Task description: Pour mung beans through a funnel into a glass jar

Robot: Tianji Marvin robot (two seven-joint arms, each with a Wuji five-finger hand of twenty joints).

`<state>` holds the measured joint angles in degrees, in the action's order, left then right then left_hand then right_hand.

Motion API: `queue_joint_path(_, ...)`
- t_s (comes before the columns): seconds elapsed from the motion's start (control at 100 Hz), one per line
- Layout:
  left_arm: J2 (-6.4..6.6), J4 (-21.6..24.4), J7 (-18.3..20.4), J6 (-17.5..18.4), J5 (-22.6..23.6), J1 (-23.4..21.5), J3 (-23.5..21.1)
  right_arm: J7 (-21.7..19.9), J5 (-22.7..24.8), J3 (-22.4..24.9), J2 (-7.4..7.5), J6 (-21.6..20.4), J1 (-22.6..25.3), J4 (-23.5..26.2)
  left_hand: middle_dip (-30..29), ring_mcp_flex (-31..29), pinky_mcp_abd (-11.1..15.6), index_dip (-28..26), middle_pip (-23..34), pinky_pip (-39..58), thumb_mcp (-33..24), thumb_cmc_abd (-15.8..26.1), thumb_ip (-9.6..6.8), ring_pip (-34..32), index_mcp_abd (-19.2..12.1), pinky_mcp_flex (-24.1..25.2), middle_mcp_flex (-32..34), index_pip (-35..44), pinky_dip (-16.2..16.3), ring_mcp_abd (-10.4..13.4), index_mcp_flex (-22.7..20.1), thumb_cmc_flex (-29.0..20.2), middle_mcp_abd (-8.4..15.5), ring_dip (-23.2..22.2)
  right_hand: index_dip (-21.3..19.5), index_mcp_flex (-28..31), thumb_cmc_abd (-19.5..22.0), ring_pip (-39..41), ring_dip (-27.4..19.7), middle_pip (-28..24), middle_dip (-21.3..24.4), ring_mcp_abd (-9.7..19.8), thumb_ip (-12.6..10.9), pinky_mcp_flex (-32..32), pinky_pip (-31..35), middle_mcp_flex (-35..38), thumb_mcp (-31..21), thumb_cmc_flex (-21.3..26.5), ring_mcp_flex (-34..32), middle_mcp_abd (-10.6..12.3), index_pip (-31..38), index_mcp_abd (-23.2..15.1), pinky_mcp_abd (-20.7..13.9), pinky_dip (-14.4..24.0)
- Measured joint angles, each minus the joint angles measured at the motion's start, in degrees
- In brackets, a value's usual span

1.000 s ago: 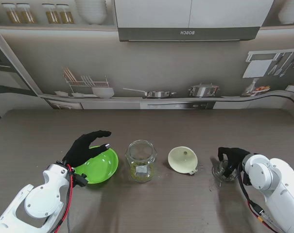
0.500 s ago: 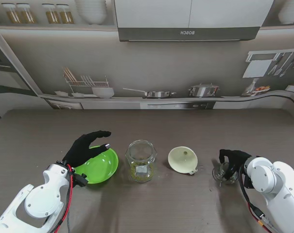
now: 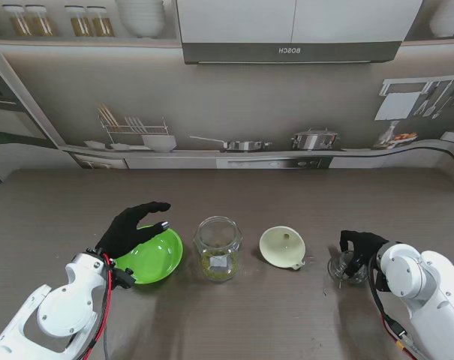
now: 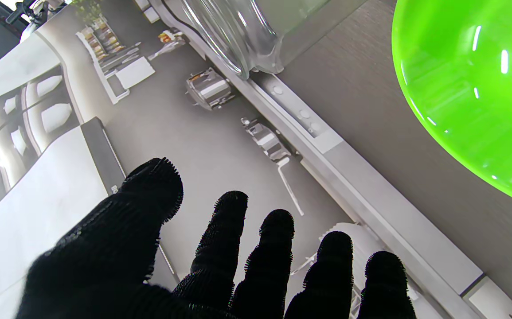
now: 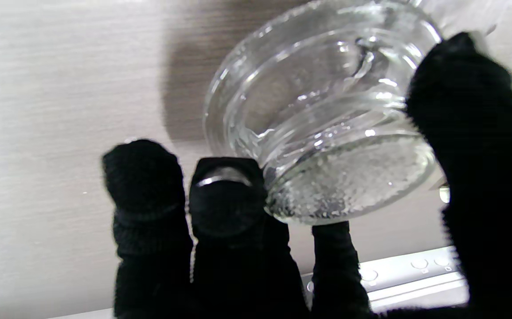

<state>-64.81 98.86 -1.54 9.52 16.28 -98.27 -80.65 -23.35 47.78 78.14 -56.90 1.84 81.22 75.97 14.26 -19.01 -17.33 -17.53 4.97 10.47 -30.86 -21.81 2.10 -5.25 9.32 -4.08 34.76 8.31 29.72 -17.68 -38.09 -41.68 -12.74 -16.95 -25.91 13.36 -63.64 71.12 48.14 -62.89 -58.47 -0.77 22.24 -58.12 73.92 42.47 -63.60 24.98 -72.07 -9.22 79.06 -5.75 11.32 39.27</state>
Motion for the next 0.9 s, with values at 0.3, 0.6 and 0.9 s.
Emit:
queue_joint_path(0.3,-0.01,0.12,-0.07,-0.11,0.00,-0.20,-0.27,-0.98,-0.83,0.46,-0.19,1.70,0.18,0.71,0.00,0.00,0.00,0.00,-0.01,0.00,0.00,0.00,0.00,0.00,0.00,0.00,0.00,0.00,0.00,0.00,-0.01,0.00,0.00,0.00,-1.53,3.65,1.20,0.35,0.00,1.07,0.68,0.71,0.27,-0.05,0.12,0.01,0.46,0.00,-0.57,0.13,1.53,1.98,-0.03,-0.51)
queue_joint_path(0.6,-0.02,0.33,-0.12,-0.28,-0.07,-0.43,-0.51,-1.14,-1.56,0.40,-0.20,2.31,0.09,0.71,0.00,0.00,0.00,0.00,-0.01,-0.01,0.00,0.00,0.00,0.00,0.00,0.00,0.00,0.00,0.00,0.00,-0.01,0.00,0.00,0.00,-1.53,3.91,1.20,0.84,0.00,1.08,0.68,0.80,0.34,-0.05,0.13,0.08,0.47,0.00,-0.73,0.13,1.40,2.41,-0.03,-0.53)
queue_joint_path(0.9,-0.01,0.34,-0.03,-0.54,-0.25,-0.40,-0.45,-1.01,-2.87,1.27,-0.60,3.52,0.73,1.22,0.00,0.00,0.00,0.00,-0.01,-0.01,0.00,0.00,0.00,0.00,0.00,0.01,0.00,0.00,0.00,0.00,-0.01,0.00,-0.01,0.00,-1.23,4.94,1.61,1.26,0.00,1.08,0.68,1.30,0.76,-0.06,0.14,0.10,0.51,0.00,-0.78,0.08,0.10,3.68,-0.03,-0.54)
